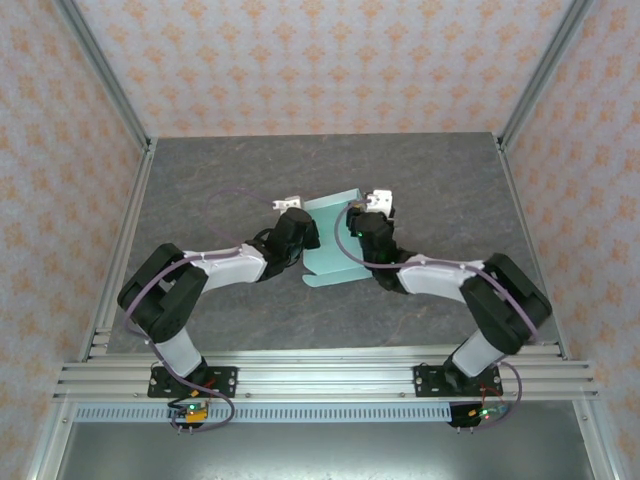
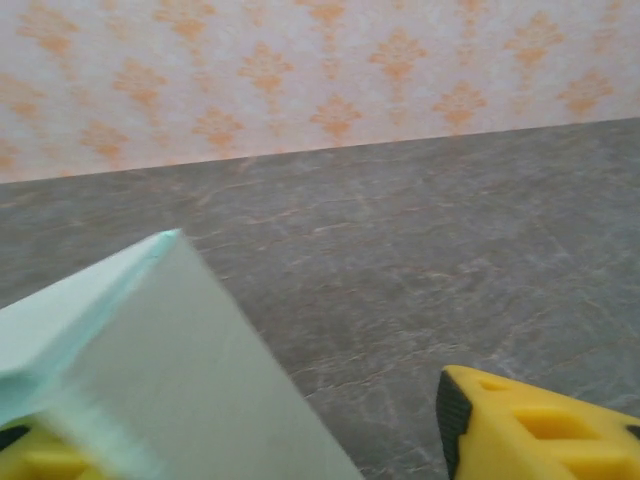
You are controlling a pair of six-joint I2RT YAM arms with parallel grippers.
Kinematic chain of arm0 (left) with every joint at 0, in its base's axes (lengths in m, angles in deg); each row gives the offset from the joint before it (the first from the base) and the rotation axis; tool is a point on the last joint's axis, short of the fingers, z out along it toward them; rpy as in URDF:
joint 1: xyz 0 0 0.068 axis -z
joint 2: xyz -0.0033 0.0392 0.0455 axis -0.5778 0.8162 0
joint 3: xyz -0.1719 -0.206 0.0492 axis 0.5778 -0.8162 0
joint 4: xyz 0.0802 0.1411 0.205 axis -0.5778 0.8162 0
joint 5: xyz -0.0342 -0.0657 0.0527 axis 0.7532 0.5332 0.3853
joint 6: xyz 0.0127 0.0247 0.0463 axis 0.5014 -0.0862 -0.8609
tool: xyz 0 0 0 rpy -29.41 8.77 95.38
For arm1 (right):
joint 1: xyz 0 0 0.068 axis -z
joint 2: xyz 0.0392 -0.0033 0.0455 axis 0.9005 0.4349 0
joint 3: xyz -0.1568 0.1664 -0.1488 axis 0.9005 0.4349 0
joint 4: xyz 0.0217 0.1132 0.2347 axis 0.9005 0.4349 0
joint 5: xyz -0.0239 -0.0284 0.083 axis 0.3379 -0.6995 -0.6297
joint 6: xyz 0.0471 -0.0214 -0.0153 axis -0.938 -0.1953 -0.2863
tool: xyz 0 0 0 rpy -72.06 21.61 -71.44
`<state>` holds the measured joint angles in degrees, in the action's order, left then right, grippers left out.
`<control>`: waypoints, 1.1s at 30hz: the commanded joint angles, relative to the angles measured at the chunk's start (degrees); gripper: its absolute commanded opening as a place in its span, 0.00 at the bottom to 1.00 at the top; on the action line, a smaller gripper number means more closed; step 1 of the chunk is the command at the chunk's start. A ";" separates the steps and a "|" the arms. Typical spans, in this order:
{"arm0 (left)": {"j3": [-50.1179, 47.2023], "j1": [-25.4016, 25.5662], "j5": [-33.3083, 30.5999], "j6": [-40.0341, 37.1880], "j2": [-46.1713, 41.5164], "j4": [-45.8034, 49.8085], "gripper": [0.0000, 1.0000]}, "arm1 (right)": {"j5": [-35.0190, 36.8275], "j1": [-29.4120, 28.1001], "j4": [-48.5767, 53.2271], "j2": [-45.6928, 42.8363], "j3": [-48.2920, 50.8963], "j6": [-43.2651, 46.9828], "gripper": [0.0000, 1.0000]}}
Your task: Fold the paper box
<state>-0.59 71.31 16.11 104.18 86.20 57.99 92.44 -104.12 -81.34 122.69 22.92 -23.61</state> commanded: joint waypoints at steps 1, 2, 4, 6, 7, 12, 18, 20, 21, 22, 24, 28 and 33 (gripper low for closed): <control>2.67 0.03 -5.68 -0.31 -2.51 5.74 0.00 | -12.99 1.73 -1.01 -6.77 4.65 1.13 0.67; 3.11 -0.08 -6.26 -0.25 -2.59 6.79 0.00 | -15.19 2.79 0.11 -8.54 5.67 1.50 0.68; 3.83 -0.31 -6.09 -0.77 -2.48 7.65 0.00 | -21.45 5.34 1.43 -12.11 7.86 2.53 0.70; 4.47 -0.32 -6.31 -1.69 -2.29 8.09 0.00 | -27.19 7.64 1.26 -15.88 10.54 5.36 0.73; 4.49 -0.33 -6.56 -1.83 -2.21 8.30 0.00 | -29.23 8.65 1.40 -17.27 11.26 7.16 0.74; 5.22 -0.41 -5.69 -2.07 -1.66 8.73 0.00 | -38.04 13.15 9.82 -20.26 8.49 16.39 0.75; 5.59 -0.41 -5.42 -2.38 -1.78 10.07 0.00 | -39.71 15.60 8.97 -16.73 4.07 16.90 0.75; 5.84 -0.41 -5.05 -2.37 -1.70 10.43 0.00 | -42.93 15.56 8.70 -13.69 2.10 17.93 0.75; 5.86 -0.41 -4.82 -2.21 -1.55 10.31 0.00 | -44.48 15.56 8.29 -12.24 1.39 18.04 0.75; 5.88 -0.41 -4.16 -1.95 -1.25 10.21 0.00 | -45.44 15.51 7.67 -10.66 0.68 17.76 0.75; 6.74 -0.50 -2.90 -1.81 -0.53 10.78 0.00 | -46.55 15.47 6.74 -8.70 -0.38 17.69 0.75; 8.66 -1.47 0.09 -3.32 0.17 12.13 0.00 | -46.67 16.57 5.72 -8.92 -1.40 17.73 0.81; 8.73 -6.53 8.69 1.38 1.18 13.39 0.00 | -38.54 17.43 5.35 -15.93 0.52 5.89 0.85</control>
<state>6.95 67.46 19.98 103.07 86.00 69.01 50.13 -87.25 -73.71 111.77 23.62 -11.13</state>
